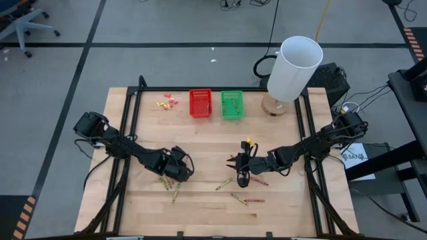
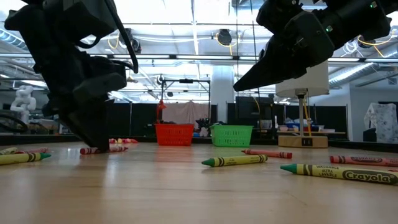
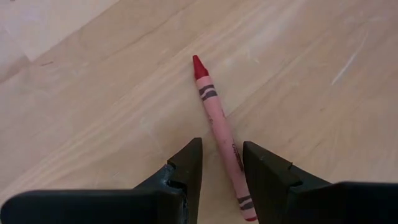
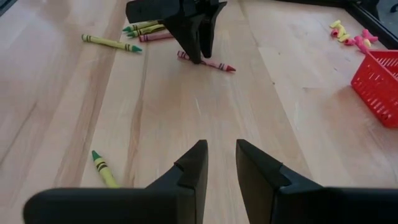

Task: Sort crayons
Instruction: Put the red crayon into the red bin

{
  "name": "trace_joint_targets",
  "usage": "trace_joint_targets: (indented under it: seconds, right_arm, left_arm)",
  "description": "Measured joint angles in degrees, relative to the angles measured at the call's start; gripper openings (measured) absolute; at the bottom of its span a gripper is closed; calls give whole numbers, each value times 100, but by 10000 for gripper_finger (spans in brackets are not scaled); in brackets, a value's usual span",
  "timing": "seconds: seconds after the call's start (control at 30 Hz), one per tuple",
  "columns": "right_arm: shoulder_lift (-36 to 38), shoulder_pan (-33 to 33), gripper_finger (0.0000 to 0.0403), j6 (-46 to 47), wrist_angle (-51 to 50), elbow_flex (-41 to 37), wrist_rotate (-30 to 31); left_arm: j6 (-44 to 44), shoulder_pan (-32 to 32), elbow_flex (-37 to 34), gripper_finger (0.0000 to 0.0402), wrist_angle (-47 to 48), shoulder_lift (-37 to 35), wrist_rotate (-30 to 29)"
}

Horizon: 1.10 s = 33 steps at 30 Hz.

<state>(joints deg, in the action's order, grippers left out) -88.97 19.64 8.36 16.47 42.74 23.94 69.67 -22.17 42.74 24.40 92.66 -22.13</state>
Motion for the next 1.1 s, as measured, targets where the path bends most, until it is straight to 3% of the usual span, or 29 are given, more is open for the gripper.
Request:
trace_joint_targets:
  seconds: [0.13, 0.5, 1.1]
  right_arm:
    - [0, 0, 71, -8, 0, 0, 0]
    - [0, 0, 71, -29, 0, 0, 0]
    - [0, -2, 71, -155, -4, 0, 0]
  left_arm:
    - [-118, 0, 0, 101, -1, 0, 0]
    - [-258, 2, 2, 8, -2, 0, -7]
    - [-749, 180, 2, 8, 7, -362, 98]
